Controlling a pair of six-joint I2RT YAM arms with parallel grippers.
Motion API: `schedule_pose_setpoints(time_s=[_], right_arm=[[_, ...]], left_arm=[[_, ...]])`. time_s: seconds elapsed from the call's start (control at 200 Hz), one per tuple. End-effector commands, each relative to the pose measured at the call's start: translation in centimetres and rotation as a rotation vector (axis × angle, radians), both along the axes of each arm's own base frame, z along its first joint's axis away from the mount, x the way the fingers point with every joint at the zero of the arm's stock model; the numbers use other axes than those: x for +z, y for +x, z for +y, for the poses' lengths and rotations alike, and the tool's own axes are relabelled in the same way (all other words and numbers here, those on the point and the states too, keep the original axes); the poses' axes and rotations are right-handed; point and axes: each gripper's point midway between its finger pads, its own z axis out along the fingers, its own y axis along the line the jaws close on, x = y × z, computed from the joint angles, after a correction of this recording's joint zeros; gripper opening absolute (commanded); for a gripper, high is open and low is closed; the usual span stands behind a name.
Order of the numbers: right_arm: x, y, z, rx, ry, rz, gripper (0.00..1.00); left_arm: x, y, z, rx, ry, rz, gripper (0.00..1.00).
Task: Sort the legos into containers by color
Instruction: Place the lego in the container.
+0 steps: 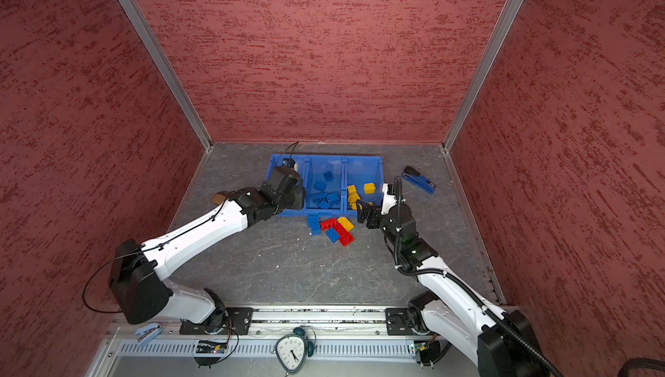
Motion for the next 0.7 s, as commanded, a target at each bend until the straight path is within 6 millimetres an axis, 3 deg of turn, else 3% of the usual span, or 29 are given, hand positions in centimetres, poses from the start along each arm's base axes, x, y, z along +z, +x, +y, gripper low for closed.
schedule_pose_setpoints(time_s=[0.0, 0.2, 0.396, 0.586, 0.696], right_arm=[[2.1, 0.5, -0.4, -0.030, 0.020, -0.045, 0.99], [2.0, 0.4, -0.7, -0.043, 0.014, -0.040, 0.99], [2.0, 0.4, -0.8, -0.049, 0.019, -0.037, 0.99], [2.0, 0.2, -0.8, -0.043, 0.015, -0.034, 0.99], [1.7, 0.1, -0.8, -0.042, 0.010, -0.028, 0.99]], left_arm=[[-2.0, 2.7, 1.6, 0.097, 0.012, 0.036, 0.00], [-5.6, 6.3, 2.3, 0.154, 0.078, 0.110, 0.00], [-8.6, 8.6, 3.1, 0.196, 0.146, 0.194, 0.00], [-9.9, 9.7, 3.0, 0.222, 0.148, 0.243, 0.23], [-8.9, 9.9, 2.7, 0.213, 0.120, 0.222, 0.53]])
